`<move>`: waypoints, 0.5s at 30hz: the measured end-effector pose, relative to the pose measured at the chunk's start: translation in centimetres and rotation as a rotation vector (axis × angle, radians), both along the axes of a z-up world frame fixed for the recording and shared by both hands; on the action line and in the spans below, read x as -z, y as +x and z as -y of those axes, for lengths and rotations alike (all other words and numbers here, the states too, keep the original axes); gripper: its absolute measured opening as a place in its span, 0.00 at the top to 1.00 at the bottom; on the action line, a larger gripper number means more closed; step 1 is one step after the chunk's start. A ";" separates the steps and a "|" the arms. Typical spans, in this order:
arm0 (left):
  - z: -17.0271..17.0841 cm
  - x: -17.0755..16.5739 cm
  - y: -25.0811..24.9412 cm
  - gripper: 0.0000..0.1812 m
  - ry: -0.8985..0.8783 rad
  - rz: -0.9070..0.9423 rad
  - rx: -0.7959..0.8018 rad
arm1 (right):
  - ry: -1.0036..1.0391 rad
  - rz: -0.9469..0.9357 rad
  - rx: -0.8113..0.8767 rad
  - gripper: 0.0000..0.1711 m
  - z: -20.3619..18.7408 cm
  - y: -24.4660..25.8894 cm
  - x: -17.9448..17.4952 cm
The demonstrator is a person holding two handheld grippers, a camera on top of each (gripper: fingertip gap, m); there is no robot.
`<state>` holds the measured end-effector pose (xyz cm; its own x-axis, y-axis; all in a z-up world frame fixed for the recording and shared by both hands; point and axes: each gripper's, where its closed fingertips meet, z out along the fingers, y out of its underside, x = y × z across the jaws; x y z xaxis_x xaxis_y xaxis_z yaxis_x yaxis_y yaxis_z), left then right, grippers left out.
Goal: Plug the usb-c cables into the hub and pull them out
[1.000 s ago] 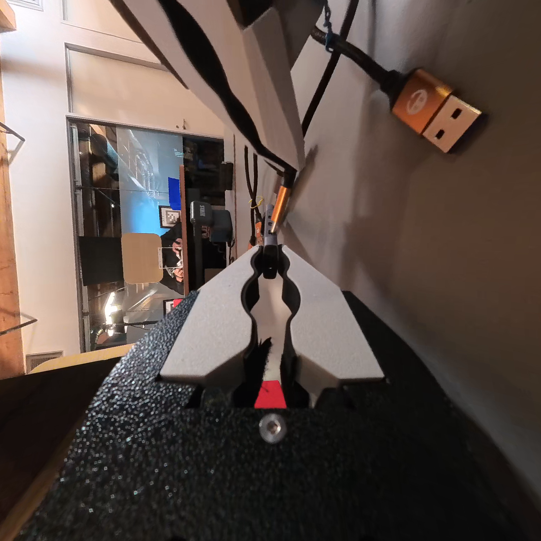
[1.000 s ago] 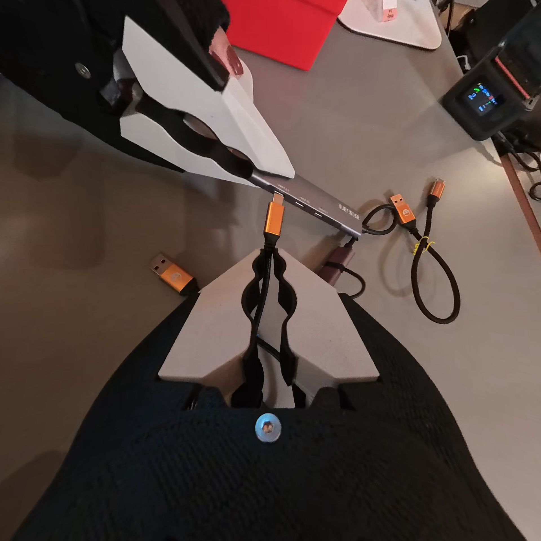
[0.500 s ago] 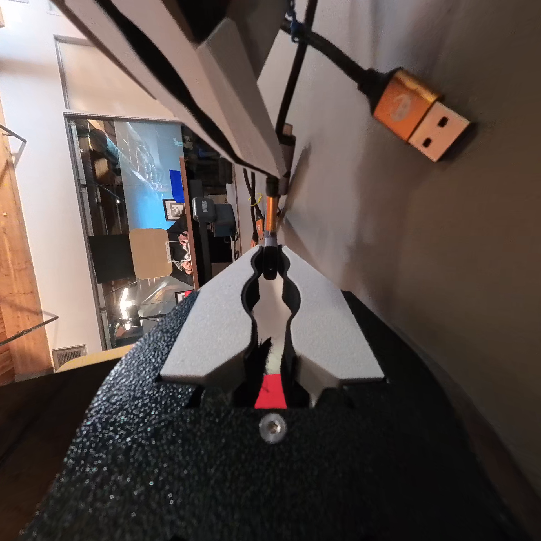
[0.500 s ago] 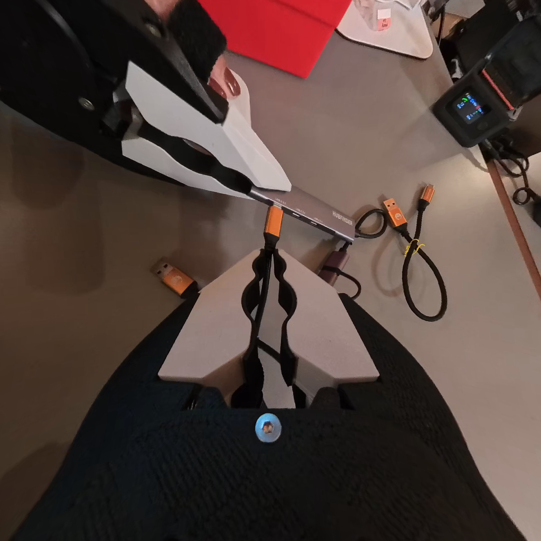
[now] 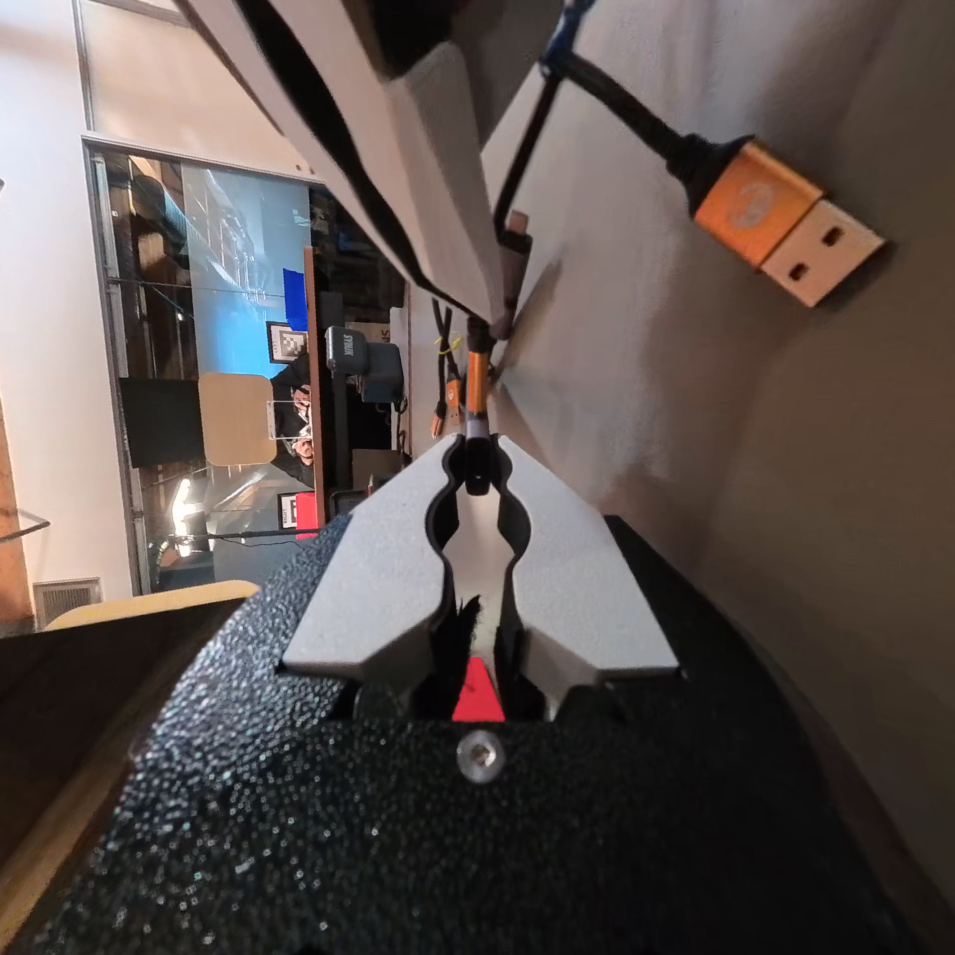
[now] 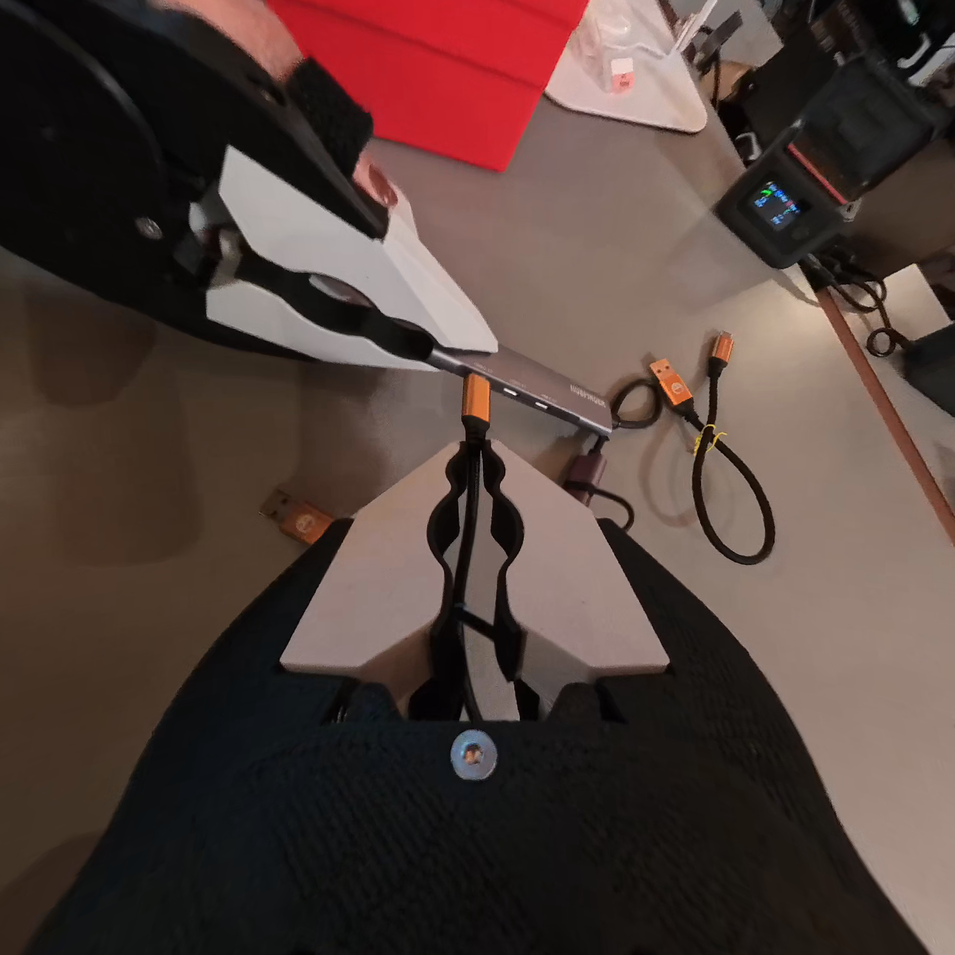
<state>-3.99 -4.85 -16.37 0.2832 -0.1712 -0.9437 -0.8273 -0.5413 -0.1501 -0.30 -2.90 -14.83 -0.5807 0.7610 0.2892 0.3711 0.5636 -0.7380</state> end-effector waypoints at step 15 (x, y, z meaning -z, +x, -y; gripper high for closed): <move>-0.7 0.4 -0.7 0.96 0.034 0.063 -0.042 | -0.065 -0.036 0.046 0.98 -0.1 -0.9 -0.3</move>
